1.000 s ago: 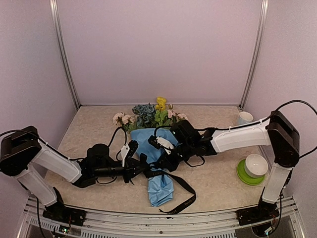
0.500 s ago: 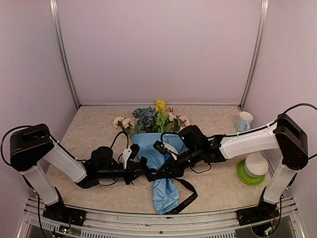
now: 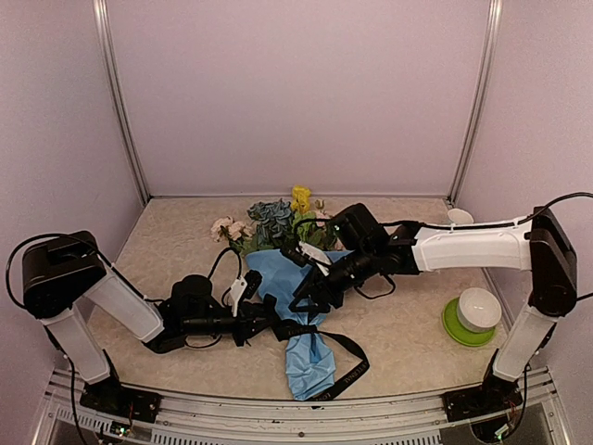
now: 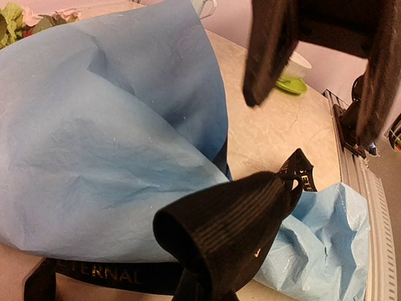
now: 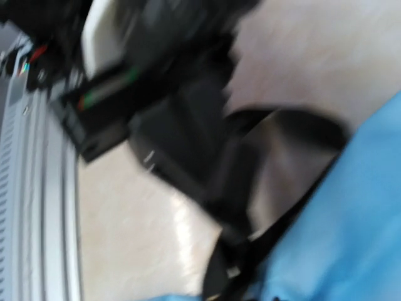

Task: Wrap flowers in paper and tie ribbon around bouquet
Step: Cross the half-tied ribbon at the center of the board.

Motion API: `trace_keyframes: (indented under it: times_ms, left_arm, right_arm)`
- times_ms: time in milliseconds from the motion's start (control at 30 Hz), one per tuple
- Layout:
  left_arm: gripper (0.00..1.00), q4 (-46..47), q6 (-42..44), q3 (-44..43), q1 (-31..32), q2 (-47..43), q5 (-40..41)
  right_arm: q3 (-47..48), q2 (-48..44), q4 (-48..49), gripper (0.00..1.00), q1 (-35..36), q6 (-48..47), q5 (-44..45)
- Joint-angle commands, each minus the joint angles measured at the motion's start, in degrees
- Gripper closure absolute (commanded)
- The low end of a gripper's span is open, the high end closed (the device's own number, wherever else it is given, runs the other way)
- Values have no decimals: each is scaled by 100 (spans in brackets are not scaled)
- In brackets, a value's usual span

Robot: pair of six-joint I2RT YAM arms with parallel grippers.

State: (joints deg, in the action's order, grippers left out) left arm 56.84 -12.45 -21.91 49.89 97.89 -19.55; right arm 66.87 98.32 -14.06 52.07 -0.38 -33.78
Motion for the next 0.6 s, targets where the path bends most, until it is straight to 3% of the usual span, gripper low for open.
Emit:
trace_keyframes:
  times_ms: [0,167,333,567]
  left_arm:
    - [100,162,-24,-43,-23,-31,-118]
    - [100,154,-3,11,-10,-119,-76]
    - [100,99,2,19,12,-143,-72]
    - [100,104,-35,-10,34,-75,-76]
  right_arm:
    - [325,-34,-236,55,-270,63,450]
    - [615,636,-669,75,-207,80,953]
    - [642,924,-849,80,41,-137,1023]
    - [410,873,-547,82,228,-289,372]
